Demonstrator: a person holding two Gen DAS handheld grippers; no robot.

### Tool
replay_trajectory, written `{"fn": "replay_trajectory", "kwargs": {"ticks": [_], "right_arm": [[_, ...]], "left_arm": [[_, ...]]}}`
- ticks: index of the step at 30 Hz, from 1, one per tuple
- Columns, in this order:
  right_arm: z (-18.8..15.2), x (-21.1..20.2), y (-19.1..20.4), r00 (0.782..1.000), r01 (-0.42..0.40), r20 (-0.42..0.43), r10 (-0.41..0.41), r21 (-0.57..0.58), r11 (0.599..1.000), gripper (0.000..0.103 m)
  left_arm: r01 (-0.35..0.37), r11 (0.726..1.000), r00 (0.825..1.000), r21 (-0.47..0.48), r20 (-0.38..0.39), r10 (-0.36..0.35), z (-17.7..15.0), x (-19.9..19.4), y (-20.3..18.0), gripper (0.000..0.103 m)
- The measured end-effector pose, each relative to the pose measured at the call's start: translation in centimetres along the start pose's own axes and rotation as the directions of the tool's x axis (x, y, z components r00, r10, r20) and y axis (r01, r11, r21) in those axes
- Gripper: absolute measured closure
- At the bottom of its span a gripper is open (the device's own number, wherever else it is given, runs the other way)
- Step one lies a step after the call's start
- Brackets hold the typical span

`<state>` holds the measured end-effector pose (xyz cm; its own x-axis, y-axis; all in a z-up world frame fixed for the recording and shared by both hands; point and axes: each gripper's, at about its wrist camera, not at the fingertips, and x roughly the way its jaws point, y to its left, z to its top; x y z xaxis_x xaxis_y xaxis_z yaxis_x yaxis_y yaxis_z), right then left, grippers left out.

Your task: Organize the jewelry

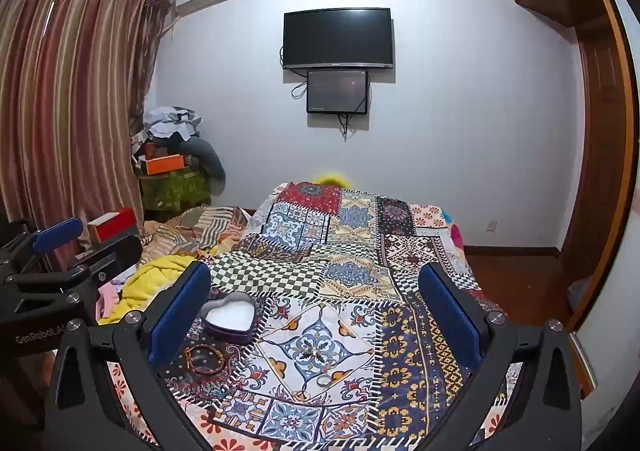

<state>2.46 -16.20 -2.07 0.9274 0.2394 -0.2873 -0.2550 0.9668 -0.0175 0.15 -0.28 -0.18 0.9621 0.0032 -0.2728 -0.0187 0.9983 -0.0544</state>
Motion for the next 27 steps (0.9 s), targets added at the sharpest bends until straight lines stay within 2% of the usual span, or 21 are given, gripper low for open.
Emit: {"fn": "replay_trajectory", "kwargs": {"ticks": [7,11,27], "right_arm": [[0.0,0.0,0.2,1.000,0.000,-0.002,0.000,0.003,1.000,0.000],[-0.1,0.1,-0.1,1.000,-0.001,-0.004,0.001,0.006,1.000,0.000],[-0.9,0.5,0.4,1.000,-0.003,-0.014,0.003,0.005,1.000,0.000]], "left_arm": [[-0.004,1.000,1.000,0.007,-0.004,0.004,-0.3,-0.1,-0.6,0.000],[0.009,1.000,1.000,0.003,-0.018,-0.009,-0.1,0.4,0.5,0.000],[0.007,1.000,1.000,0.003,-0.023,-0.007,-0.4,0.5,0.7,0.000]]}}
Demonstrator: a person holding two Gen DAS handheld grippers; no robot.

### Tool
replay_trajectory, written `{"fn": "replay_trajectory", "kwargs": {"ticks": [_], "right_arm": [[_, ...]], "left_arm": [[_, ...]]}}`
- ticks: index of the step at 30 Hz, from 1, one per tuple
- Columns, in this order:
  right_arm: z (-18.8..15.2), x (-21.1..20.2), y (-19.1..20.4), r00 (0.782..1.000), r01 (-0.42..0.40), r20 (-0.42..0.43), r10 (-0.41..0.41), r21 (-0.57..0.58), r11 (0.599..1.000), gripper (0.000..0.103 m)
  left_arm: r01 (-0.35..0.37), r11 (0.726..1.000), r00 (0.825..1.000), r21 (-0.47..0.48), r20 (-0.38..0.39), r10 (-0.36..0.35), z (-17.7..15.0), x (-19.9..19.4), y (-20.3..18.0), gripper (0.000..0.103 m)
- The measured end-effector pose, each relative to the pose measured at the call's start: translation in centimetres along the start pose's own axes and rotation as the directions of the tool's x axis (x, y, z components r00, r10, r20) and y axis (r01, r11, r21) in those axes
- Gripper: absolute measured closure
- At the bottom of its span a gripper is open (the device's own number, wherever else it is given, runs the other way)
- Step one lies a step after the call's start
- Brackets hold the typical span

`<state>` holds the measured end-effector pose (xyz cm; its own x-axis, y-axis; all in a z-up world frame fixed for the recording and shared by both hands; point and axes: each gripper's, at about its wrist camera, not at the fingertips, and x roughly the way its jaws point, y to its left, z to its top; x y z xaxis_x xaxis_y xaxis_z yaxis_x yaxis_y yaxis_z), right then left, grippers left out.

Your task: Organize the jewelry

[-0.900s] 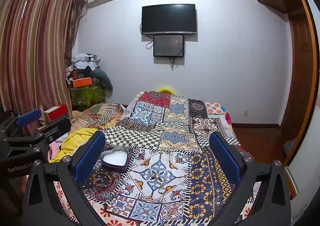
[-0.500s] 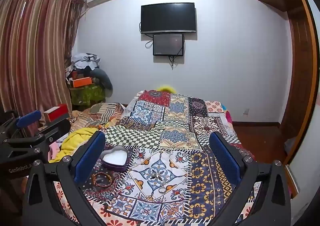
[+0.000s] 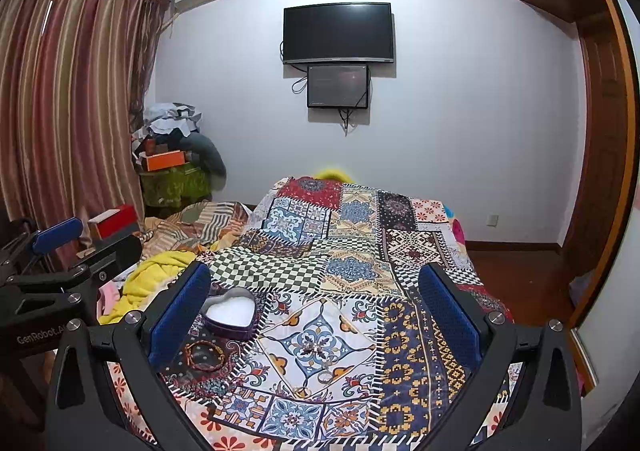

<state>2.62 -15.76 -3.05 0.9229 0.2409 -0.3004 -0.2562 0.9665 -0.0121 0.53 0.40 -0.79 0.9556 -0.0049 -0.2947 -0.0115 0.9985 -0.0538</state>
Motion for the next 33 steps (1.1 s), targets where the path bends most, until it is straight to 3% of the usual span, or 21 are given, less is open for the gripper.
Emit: {"fn": "replay_trajectory", "kwargs": {"ticks": [33], "right_arm": [[0.13,0.03,-0.02,1.000,0.001,-0.004,-0.001,-0.001,1.000,0.000]], "left_arm": [[0.001,1.000,1.000,0.002,0.000,-0.001,0.00,0.04,-0.08,0.000]]}}
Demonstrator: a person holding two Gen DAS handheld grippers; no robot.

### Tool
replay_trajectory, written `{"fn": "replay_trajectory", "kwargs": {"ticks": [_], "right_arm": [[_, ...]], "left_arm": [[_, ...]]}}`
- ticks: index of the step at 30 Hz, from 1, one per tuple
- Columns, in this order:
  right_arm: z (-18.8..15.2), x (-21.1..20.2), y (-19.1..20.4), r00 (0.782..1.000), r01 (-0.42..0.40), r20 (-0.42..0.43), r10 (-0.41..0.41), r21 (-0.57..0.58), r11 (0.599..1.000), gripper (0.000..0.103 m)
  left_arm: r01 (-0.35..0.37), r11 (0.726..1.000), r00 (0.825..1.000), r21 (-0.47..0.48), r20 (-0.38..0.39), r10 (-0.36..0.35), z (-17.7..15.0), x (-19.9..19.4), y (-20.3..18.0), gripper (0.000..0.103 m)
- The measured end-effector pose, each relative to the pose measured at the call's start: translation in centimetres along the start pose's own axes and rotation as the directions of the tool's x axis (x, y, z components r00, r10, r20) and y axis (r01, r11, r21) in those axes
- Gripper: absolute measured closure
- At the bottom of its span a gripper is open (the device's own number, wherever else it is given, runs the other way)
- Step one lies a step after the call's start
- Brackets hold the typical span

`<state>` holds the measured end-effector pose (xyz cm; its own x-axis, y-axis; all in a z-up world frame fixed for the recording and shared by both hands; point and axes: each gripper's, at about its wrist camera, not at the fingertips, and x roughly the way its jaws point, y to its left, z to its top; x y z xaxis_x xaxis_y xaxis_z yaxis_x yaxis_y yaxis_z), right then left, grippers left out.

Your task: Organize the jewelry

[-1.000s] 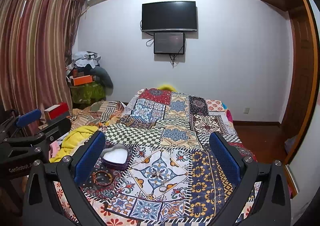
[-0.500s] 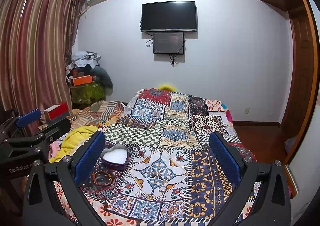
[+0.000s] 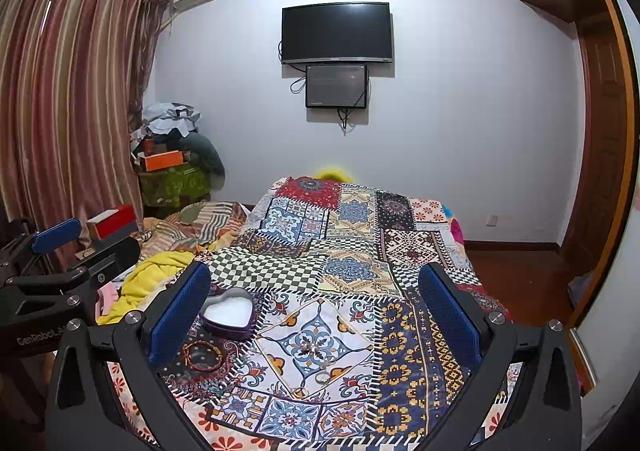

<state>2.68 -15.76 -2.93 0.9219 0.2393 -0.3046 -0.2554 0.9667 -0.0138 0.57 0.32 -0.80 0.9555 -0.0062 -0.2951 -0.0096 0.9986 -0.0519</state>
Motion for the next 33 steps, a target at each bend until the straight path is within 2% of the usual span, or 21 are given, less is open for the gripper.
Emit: {"fn": "replay_trajectory", "kwargs": {"ticks": [24,30,33], "right_arm": [[0.1,0.3,-0.3,1.000,0.007,-0.026,-0.007,0.002,1.000,0.000],[-0.5,1.6,-0.3,0.997,0.008,-0.077,-0.008,0.004,1.000,0.000],[-1.4,2.9,-0.4,0.991,0.000,-0.135,0.000,0.001,1.000,0.000]], "left_arm": [[-0.004,1.000,1.000,-0.001,-0.018,0.004,-0.3,0.7,0.1,0.000],[-0.012,1.000,0.999,0.000,-0.048,0.012,-0.5,1.4,0.4,0.000],[-0.026,1.000,0.997,0.001,-0.068,0.026,-0.9,1.9,0.9,0.000]]}}
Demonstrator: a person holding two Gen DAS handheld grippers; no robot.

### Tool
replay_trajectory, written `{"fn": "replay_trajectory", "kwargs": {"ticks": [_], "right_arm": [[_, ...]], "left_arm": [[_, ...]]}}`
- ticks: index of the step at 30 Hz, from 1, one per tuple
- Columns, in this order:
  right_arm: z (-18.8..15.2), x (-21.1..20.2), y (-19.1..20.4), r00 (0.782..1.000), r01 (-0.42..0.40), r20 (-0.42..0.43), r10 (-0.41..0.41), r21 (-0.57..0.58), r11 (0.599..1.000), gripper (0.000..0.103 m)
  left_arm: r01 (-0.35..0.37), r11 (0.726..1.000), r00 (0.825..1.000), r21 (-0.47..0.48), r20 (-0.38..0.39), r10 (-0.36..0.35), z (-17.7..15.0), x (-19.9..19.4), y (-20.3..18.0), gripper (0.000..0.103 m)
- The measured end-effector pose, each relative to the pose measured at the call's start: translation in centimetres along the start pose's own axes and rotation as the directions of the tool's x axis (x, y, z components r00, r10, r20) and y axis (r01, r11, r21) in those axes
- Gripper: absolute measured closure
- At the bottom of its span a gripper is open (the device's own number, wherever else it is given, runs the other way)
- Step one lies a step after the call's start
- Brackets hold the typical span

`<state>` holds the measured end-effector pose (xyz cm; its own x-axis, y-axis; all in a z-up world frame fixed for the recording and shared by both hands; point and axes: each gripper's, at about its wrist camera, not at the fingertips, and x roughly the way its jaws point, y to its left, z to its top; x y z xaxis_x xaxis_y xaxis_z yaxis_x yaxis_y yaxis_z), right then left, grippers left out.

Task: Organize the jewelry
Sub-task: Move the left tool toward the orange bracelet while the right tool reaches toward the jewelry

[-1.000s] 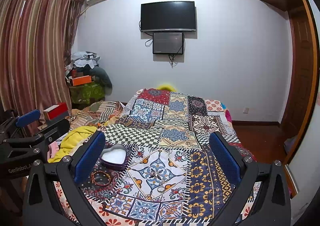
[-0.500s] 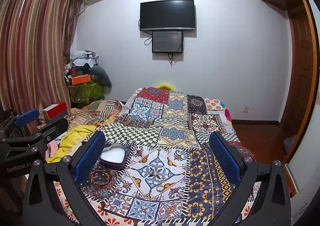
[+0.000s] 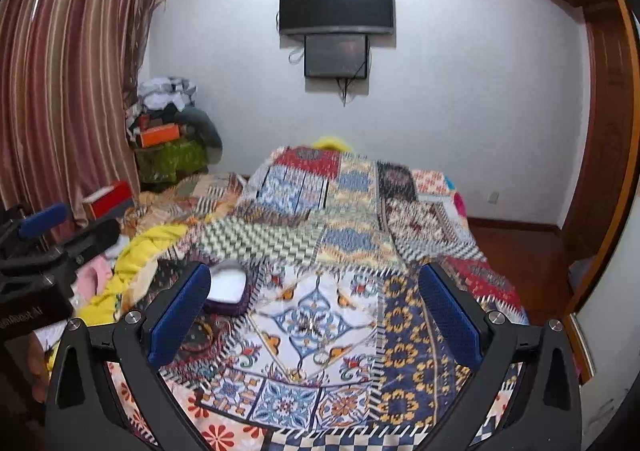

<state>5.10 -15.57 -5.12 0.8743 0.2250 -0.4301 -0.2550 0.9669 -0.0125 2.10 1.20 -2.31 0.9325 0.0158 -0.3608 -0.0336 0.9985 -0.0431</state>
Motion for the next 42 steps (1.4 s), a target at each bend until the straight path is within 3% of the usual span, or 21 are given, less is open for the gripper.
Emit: {"fn": "replay_trajectory", "kwargs": {"ticks": [8,18,22,25,30,36,42], "right_arm": [[-3.3,4.6,0.5,0.984,-0.022,-0.179,0.015,-0.037,0.999,0.000],[-6.8,9.1,2.0,0.933,-0.127,-0.344,0.108,-0.032,0.991,0.000],[-7.6,10.8,3.1,0.906,-0.172,-0.397,0.143,-0.038,0.984,0.012],[-8.3,12.1,3.6,0.871,-0.227,-0.448,0.202,-0.003,0.974,0.022],[-8.9,13.5,4.6,0.835,-0.276,-0.490,0.251,0.024,0.961,0.031],[-10.0,15.3,5.4,0.776,-0.319,-0.548,0.311,0.083,0.944,0.044],[-10.7,15.2,6.5,0.793,-0.313,-0.544,0.274,0.021,0.949,0.049]], "left_arm": [[-0.078,0.997,0.986,0.003,-0.149,0.077,-2.8,3.9,2.5,0.000],[-0.078,0.997,0.932,0.019,-0.353,0.079,-8.2,8.7,4.4,0.000],[-0.068,0.998,0.909,0.009,-0.411,0.065,-9.7,9.9,5.0,0.002],[-0.057,0.998,0.892,0.004,-0.449,0.053,-10.5,10.9,5.4,0.006],[-0.041,0.999,0.873,-0.013,-0.487,0.029,-11.8,11.9,5.9,0.007],[-0.015,0.999,0.851,-0.037,-0.525,-0.007,-12.8,13.1,6.1,0.007],[-0.002,0.999,0.835,-0.041,-0.550,-0.021,-13.5,14.1,5.9,0.007]]}}
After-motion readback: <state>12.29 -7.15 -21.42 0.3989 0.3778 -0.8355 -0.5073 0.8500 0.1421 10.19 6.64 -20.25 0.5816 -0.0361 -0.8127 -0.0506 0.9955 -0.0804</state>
